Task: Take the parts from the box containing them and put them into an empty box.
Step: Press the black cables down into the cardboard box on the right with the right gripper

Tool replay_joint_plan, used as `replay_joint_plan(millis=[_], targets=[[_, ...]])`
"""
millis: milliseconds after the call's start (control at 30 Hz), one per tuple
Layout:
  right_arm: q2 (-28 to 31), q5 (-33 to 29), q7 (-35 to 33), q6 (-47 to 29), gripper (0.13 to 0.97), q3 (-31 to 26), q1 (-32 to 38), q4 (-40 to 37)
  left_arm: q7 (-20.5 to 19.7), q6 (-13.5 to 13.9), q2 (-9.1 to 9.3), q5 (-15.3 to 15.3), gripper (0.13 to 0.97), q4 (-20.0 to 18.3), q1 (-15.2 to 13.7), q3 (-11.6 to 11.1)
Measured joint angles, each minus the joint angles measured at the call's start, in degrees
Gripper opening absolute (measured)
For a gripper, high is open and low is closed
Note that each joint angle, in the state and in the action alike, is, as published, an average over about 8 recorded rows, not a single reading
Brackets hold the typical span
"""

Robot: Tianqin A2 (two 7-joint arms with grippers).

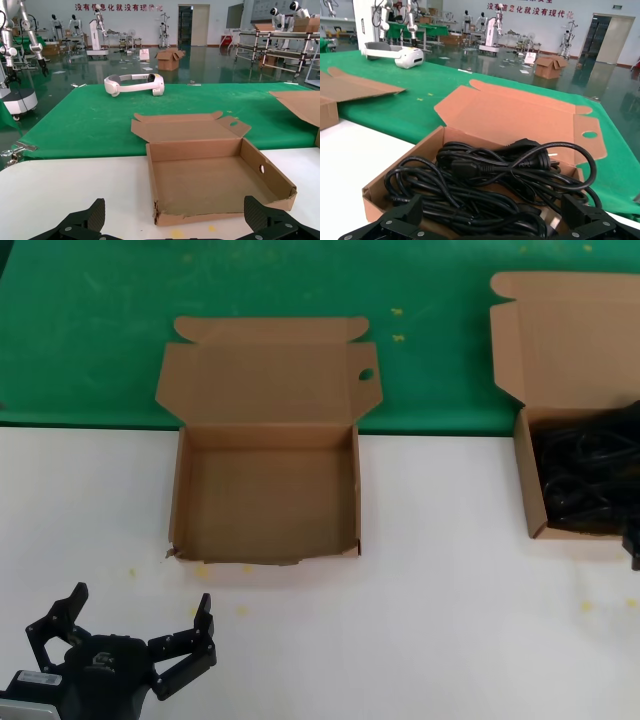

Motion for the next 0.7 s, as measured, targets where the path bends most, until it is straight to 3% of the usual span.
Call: replay_joint_plan(millis=[333,700], targets=[[0.0,1.5,-4.5,-3.3,0.966,1.3,5.1,-9.8,0.0,0.0,0.0,0.0,0.966,0.0,0.0,0.0],[-0.4,3.2,-6.2,-4.0,0.966,3.1,6.0,-14.3,0.0,0.0,0.0,0.0,0.966,0.0,0.0,0.0]])
